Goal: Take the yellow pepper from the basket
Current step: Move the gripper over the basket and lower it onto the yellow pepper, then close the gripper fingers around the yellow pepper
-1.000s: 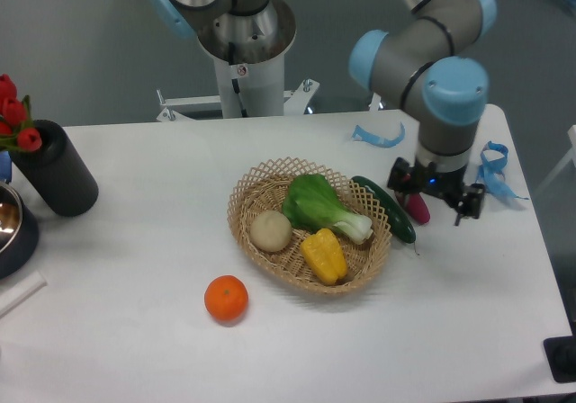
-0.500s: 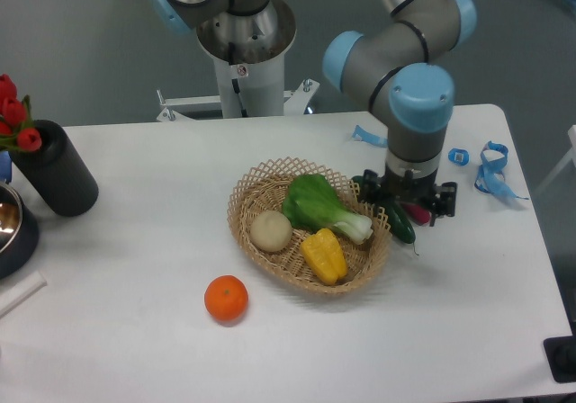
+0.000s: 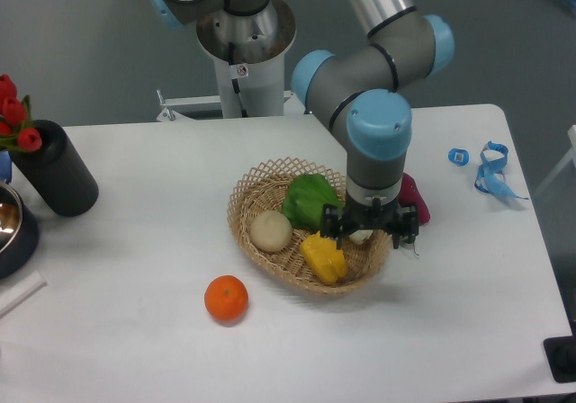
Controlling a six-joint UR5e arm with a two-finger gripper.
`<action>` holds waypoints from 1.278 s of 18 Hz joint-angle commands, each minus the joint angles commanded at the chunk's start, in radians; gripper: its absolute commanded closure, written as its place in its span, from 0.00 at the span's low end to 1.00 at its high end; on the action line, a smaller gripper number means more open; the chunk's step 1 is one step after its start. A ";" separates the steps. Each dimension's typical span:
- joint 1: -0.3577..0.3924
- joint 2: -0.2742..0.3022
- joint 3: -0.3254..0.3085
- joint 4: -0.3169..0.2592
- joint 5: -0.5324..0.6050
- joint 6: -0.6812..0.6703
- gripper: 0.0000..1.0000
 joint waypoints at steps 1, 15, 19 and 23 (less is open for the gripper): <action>-0.002 -0.003 -0.002 0.000 0.000 -0.018 0.00; -0.034 -0.026 -0.054 0.002 -0.003 -0.220 0.00; -0.040 -0.037 -0.069 0.002 0.003 -0.226 0.00; -0.058 -0.035 -0.101 0.009 0.005 -0.224 0.00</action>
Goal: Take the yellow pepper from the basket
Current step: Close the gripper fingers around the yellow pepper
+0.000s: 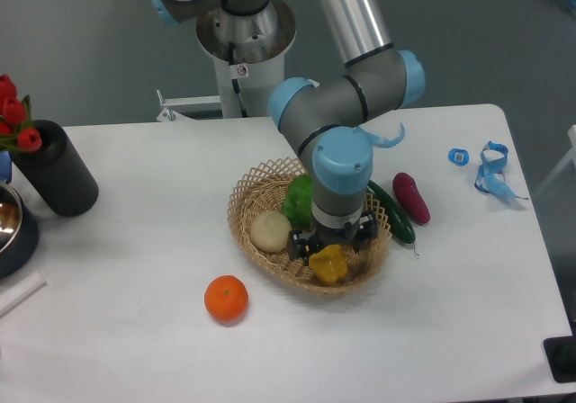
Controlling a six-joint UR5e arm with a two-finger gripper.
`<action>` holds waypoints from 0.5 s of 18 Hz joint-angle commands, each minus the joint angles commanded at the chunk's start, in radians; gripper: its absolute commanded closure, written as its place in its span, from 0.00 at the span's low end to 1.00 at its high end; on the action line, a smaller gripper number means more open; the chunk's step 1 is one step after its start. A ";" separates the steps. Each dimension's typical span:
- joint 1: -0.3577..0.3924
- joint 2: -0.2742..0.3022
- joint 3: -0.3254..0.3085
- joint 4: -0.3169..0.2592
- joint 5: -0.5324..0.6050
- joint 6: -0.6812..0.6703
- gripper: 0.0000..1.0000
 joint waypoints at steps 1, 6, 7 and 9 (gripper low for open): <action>0.000 -0.003 0.003 0.000 0.000 0.002 0.00; 0.000 -0.014 0.005 0.000 0.064 0.011 0.23; 0.000 -0.014 0.005 0.000 0.064 0.011 0.30; 0.000 -0.011 0.011 0.000 0.063 0.012 0.43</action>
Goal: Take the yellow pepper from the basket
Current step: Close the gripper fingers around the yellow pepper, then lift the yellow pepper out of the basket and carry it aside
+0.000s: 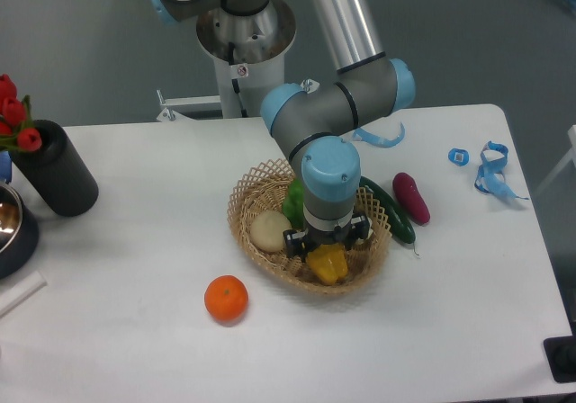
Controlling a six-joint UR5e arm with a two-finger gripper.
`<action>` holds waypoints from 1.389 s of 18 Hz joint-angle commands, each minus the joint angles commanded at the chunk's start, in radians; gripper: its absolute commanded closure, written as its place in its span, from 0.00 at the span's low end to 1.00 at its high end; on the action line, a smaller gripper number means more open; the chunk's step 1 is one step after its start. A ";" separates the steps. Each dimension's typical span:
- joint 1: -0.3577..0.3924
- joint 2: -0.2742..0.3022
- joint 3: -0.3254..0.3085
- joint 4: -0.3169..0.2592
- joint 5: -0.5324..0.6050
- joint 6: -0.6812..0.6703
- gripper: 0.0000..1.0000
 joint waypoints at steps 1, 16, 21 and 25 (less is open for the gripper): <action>0.000 0.002 0.003 0.000 0.000 0.002 0.48; 0.150 0.060 0.119 -0.015 -0.109 0.373 0.56; 0.213 -0.041 0.277 -0.015 -0.120 0.434 0.56; 0.245 -0.051 0.290 -0.015 -0.114 0.561 0.55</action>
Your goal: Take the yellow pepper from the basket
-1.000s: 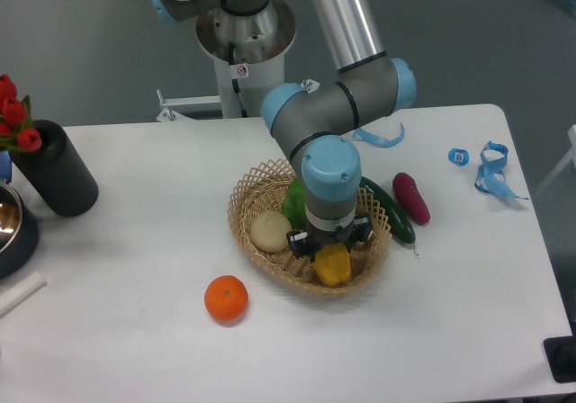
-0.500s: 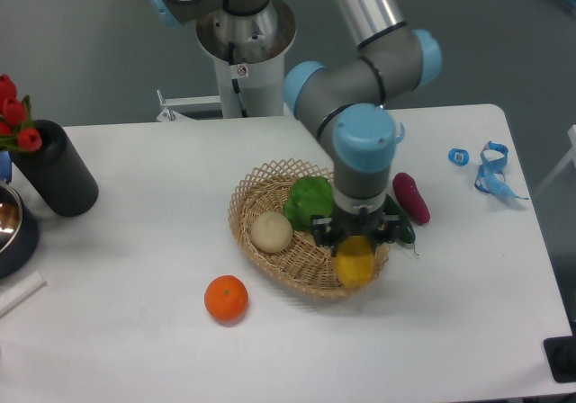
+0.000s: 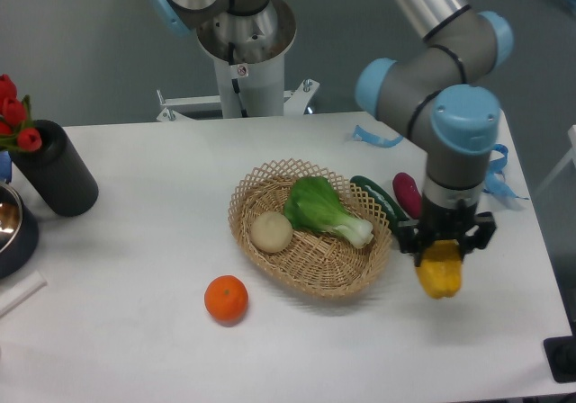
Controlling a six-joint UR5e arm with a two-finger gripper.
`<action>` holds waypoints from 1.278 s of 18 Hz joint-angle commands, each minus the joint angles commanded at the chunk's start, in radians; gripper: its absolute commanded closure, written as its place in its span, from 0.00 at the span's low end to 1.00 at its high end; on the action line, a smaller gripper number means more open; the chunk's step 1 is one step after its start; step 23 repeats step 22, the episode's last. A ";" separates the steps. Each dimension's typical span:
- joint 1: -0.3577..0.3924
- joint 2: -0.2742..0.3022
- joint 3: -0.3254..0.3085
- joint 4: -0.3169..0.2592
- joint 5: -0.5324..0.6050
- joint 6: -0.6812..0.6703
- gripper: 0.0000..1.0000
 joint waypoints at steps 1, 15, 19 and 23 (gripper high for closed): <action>0.006 0.000 0.000 0.002 0.002 0.034 0.54; 0.072 -0.038 0.120 -0.071 0.075 0.285 0.53; 0.077 -0.032 0.132 -0.117 0.072 0.286 0.53; 0.074 -0.032 0.130 -0.117 0.075 0.286 0.53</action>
